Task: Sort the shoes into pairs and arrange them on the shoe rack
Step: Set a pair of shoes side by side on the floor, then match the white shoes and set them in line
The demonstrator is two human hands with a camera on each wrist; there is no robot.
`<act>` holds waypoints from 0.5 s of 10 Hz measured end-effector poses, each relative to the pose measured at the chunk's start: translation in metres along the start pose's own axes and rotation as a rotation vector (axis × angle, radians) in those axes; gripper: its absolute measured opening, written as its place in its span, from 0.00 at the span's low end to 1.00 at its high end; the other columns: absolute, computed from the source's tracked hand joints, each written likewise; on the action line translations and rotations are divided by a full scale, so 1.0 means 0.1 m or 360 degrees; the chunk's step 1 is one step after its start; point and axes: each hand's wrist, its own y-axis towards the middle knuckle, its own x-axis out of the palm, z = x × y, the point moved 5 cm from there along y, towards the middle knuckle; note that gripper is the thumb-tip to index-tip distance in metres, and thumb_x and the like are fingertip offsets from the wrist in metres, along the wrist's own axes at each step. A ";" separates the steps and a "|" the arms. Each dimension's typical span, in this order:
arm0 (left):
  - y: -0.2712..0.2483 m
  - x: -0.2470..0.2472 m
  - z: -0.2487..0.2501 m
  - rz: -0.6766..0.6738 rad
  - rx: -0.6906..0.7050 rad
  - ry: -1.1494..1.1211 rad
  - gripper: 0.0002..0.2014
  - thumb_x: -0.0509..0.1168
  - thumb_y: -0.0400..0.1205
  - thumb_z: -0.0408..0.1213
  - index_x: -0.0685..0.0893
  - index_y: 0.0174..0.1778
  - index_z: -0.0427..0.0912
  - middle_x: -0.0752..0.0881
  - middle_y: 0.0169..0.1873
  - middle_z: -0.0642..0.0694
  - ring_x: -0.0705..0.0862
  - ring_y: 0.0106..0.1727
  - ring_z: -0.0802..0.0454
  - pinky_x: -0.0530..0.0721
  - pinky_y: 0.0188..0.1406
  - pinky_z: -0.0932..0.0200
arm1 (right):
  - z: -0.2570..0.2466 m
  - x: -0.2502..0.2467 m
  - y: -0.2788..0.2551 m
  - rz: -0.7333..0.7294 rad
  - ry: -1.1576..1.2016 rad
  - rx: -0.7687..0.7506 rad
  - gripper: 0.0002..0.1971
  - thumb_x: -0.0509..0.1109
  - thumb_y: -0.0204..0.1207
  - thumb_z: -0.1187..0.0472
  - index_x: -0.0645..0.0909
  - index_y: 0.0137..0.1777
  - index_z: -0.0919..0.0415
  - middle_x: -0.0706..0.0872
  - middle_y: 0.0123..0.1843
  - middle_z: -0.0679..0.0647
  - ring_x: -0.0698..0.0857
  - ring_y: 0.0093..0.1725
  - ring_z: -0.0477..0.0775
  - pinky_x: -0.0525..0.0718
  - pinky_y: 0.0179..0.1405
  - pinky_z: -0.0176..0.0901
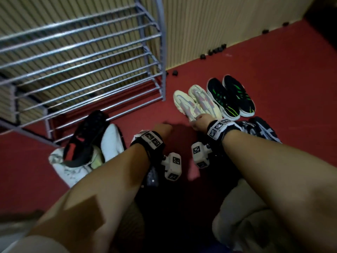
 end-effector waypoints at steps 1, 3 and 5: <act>-0.28 -0.49 0.27 0.0054 0.0348 0.0948 0.16 0.61 0.84 0.32 0.82 0.66 0.33 0.86 0.58 0.38 0.82 0.67 0.37 0.80 0.59 0.50 | -0.55 0.18 -0.13 -0.0073 0.0047 -0.0117 0.16 0.67 0.79 0.62 0.80 0.66 0.66 0.82 0.57 0.62 0.79 0.53 0.56 0.78 0.45 0.44; -0.57 -1.51 0.23 0.0271 0.0362 0.0619 0.11 0.60 0.83 0.28 0.83 0.59 0.34 0.85 0.51 0.41 0.84 0.56 0.42 0.83 0.51 0.56 | -1.50 0.71 -0.40 -0.0194 0.0151 -0.0319 0.06 0.70 0.75 0.67 0.80 0.37 0.60 0.80 0.33 0.53 0.81 0.37 0.56 0.77 0.28 0.40; -0.41 -2.26 -0.14 0.0492 0.0199 0.0371 0.17 0.62 0.80 0.32 0.83 0.63 0.33 0.77 0.32 0.51 0.80 0.46 0.47 0.85 0.49 0.53 | -1.78 1.24 -0.49 -0.0396 0.0205 -0.0343 0.10 0.69 0.74 0.64 0.74 0.37 0.50 0.81 0.43 0.52 0.83 0.42 0.55 0.88 0.37 0.41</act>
